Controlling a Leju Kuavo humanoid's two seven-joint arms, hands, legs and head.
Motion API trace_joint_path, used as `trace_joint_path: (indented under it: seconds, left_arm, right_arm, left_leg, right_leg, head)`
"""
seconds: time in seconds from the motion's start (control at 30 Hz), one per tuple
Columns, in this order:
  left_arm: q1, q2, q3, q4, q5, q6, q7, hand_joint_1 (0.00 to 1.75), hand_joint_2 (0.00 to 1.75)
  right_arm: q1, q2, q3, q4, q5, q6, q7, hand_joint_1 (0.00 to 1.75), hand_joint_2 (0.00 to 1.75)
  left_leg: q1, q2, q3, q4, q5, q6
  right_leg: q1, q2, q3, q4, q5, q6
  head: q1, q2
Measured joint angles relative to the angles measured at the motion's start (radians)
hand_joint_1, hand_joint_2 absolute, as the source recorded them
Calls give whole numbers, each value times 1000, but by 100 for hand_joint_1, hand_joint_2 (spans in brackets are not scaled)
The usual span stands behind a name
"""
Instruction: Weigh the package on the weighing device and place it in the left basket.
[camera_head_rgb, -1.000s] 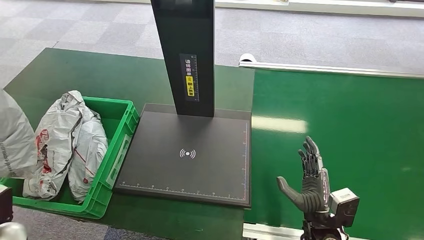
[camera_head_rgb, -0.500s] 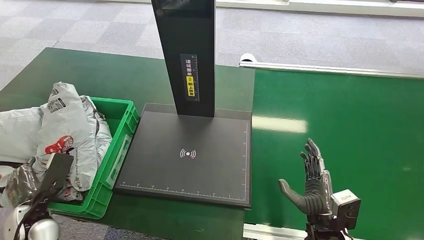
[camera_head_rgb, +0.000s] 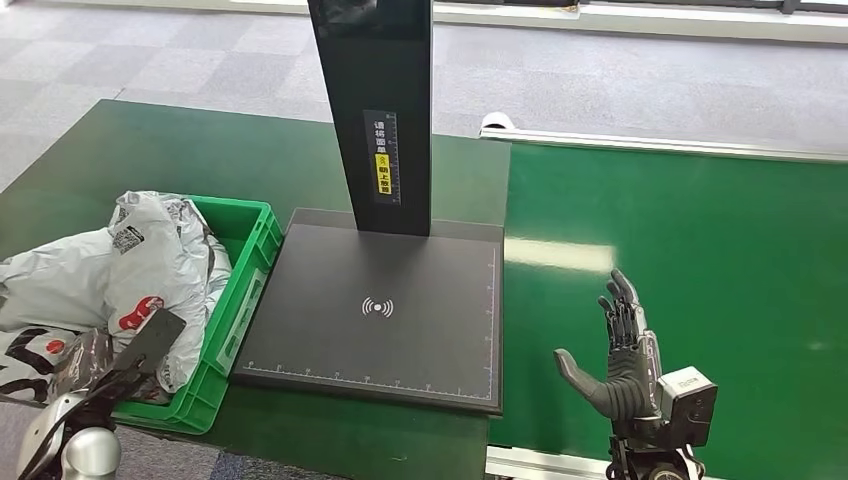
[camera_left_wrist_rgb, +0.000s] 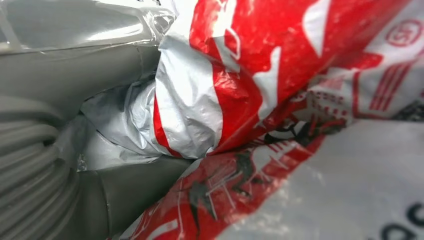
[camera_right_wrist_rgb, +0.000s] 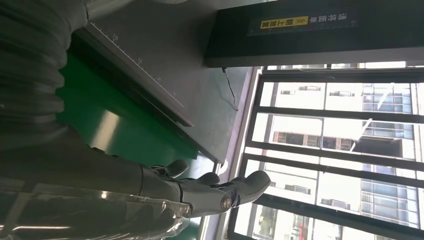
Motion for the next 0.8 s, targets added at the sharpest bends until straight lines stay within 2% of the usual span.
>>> trace_joint_path:
  seconds: [0.1,0.13,0.2,0.33,0.4,0.8]
  left_arm:
    - [-1,7,-6,9,4,-5,-5,10,175]
    - [-1,8,-8,11,6,5,-4,0,175]
    - [0,8,-11,13,20,54,-13,0,175]
    - [9,-2,-15,11,79,234,-56,0,175]
    - [13,-8,-18,9,90,282,-64,0,175]
    - [13,-17,-20,7,94,299,-67,0,175]
  right_arm:
    - [0,1,0,0,0,-2,2,0,175]
    - [0,1,0,0,-1,-3,3,0,175]
    - [2,3,0,0,-2,-7,7,0,175]
    - [10,7,0,-1,-3,-9,10,0,175]
    - [13,9,0,-2,-3,-9,11,0,175]
    - [17,14,0,-3,-3,-10,11,0,175]
  left_leg:
    - [0,-1,2,0,0,0]
    - [0,-2,3,0,0,0]
    - [0,-1,3,0,0,0]
    - [0,-1,2,0,1,0]
    - [0,0,0,1,1,0]
    - [0,0,-7,1,1,0]
  right_leg:
    - [0,-1,2,0,-1,1]
    - [0,-1,2,0,-1,1]
    - [0,-1,2,0,-1,1]
    - [0,-1,0,0,0,0]
    - [0,0,-2,0,1,0]
    - [0,0,-9,0,0,0]
  head:
    - [0,0]
    - [0,0]
    - [0,0]
    - [0,0]
    - [0,0]
    - [0,0]
